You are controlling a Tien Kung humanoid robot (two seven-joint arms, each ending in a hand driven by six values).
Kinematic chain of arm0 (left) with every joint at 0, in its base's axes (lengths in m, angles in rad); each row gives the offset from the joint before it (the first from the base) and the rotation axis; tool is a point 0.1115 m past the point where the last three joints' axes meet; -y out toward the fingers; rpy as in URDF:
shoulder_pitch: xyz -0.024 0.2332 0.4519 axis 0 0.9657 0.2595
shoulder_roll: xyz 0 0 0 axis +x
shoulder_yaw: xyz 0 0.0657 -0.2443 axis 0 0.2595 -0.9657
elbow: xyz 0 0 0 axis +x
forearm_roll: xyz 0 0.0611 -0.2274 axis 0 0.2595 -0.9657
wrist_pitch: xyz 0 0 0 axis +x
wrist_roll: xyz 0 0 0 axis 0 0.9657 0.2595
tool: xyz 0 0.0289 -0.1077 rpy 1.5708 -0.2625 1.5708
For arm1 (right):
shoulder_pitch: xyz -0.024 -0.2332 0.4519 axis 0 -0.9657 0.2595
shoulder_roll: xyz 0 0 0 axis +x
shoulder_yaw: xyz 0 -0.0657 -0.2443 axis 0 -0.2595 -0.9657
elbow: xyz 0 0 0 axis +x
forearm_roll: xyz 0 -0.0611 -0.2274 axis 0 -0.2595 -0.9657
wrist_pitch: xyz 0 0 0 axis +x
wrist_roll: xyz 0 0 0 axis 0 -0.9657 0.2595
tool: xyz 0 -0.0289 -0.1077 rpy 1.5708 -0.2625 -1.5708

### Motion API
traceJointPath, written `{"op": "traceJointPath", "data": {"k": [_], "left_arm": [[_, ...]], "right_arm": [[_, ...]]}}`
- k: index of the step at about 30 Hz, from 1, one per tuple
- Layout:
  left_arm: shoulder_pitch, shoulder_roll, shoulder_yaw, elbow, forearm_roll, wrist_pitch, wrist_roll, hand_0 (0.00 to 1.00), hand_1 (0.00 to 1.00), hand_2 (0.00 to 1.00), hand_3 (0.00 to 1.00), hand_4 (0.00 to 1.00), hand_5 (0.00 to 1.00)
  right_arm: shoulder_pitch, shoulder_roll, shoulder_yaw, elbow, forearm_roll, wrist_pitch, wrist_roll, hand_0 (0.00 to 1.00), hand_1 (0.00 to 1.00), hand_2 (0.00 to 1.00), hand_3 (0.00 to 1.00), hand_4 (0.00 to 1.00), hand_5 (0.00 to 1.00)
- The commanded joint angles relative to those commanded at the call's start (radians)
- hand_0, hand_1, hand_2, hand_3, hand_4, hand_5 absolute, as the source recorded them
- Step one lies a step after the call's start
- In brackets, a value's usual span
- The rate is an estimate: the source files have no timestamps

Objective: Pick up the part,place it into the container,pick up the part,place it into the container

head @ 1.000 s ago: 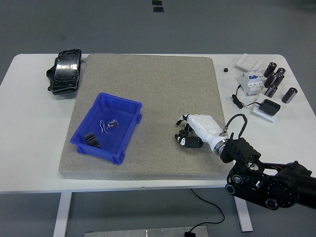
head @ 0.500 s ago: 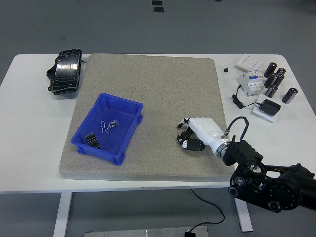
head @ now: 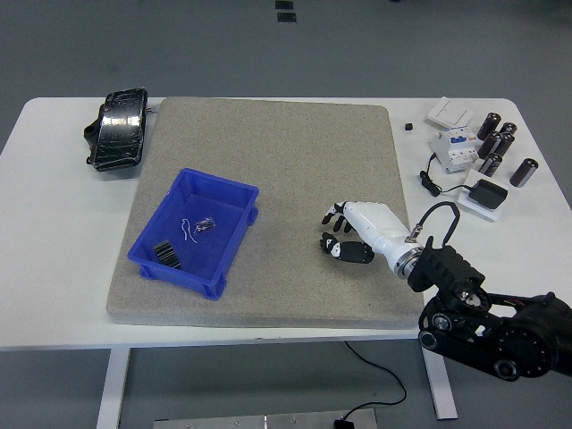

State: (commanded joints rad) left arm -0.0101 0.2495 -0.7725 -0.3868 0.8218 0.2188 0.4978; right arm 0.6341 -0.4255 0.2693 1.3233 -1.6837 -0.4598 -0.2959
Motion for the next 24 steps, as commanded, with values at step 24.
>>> {"op": "traceJointPath", "data": {"k": [24], "left_arm": [[-0.006, -0.001, 0.012, 0.002, -0.016, 0.009, -0.010, 0.692, 0.654, 0.638, 0.580, 0.772, 0.626]], "right_arm": [[-0.022, -0.101, 0.059, 0.157, -0.211, 0.190, -0.162, 0.297, 0.483, 0.750, 0.789, 0.903, 0.480]]}}
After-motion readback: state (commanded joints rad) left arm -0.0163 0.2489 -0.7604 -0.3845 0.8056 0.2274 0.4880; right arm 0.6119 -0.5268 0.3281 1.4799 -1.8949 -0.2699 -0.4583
